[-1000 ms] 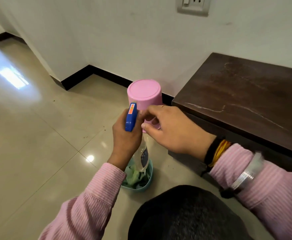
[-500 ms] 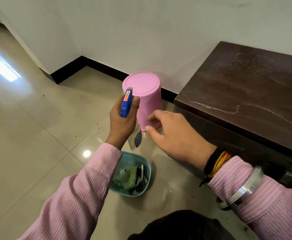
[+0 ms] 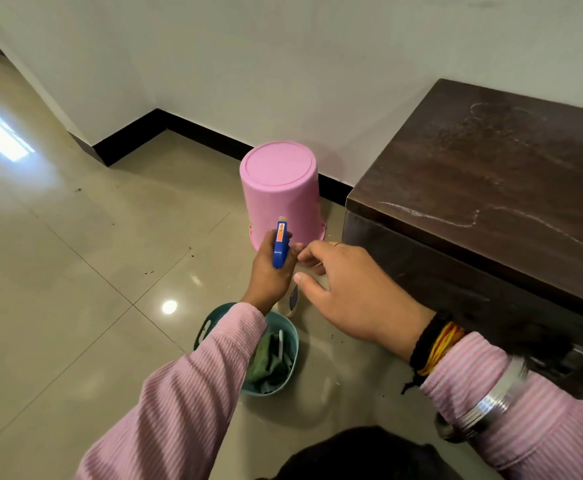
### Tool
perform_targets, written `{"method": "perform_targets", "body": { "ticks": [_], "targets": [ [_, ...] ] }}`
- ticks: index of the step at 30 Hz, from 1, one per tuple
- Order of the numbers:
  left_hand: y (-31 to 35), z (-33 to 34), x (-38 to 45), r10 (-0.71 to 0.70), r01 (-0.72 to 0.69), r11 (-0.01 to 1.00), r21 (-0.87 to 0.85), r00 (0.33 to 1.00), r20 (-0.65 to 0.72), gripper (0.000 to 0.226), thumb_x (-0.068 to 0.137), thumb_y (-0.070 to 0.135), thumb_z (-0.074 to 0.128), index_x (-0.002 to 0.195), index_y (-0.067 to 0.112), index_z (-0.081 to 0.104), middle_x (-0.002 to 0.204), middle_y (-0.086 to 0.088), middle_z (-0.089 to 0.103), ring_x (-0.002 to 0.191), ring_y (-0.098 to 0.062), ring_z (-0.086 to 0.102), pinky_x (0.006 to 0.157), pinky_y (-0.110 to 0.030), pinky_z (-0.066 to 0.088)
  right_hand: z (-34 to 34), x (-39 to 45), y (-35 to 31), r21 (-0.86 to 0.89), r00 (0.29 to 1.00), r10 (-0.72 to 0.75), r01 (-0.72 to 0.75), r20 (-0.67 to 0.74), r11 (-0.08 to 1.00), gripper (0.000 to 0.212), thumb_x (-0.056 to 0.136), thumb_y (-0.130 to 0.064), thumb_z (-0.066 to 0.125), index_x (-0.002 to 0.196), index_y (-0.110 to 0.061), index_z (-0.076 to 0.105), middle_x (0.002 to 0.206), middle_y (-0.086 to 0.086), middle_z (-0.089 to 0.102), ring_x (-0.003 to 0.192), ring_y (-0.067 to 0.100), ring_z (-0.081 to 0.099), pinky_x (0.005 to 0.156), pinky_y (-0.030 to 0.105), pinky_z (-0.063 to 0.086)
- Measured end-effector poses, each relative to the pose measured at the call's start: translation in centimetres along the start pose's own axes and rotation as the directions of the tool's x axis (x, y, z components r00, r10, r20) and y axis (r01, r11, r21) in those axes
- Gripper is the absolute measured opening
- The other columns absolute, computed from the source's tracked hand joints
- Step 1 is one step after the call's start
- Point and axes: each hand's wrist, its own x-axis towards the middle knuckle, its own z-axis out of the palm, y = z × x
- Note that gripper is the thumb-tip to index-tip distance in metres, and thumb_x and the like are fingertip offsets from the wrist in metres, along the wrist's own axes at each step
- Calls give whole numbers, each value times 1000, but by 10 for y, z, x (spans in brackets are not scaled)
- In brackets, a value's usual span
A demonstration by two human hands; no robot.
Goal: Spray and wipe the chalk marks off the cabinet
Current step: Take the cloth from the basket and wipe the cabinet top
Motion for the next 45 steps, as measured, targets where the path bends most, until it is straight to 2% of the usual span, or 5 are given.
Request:
{"method": "perform_targets", "body": {
  "ticks": [4,13,20,33,45],
  "targets": [
    [9,-7,-1,-67,61,991,115,997,44,54,76,53,66,118,22,52,97,-6,66,88,-28,64,81,-38,54,-9,-1,-4,-13,1000,-5,5,-9,1000,25,94,-32,58,115,-19,61,110,-1,64,97,13,61,87,36,53],
    [11,-46,-26,-159,131,924,358,986,51,79,78,28,82,144,15,41,129,-1,61,111,-16,60,95,-33,51,-30,-16,-23,-69,997,-75,75,4,995,32,95,-34,59,120,-14,60,115,3,65,103,16,61,90,35,50],
    [-11,-70,-83,-237,232,802,550,969,-64,34,89,24,72,119,12,64,113,-3,68,96,-15,65,77,-23,47,-52,-27,-31,-46,994,-109,108,-24,993,32,95,-36,60,120,-17,61,114,-1,66,101,11,61,90,31,51],
    [-63,-22,-102,-588,400,533,745,809,-14,50,89,37,63,130,11,52,116,-13,68,103,-29,64,95,-39,52,-74,-46,-10,-3,995,-74,74,-67,997,35,95,-39,60,126,-23,60,116,-11,66,97,-2,59,71,0,40],
    [-38,-29,-103,-526,435,577,691,845,-92,18,88,10,63,100,14,74,97,-6,73,82,-20,61,78,-30,49,-72,-50,0,2,997,-66,67,-35,998,34,96,-37,60,126,-22,59,120,-8,63,102,2,59,76,5,40]
  ]
}}
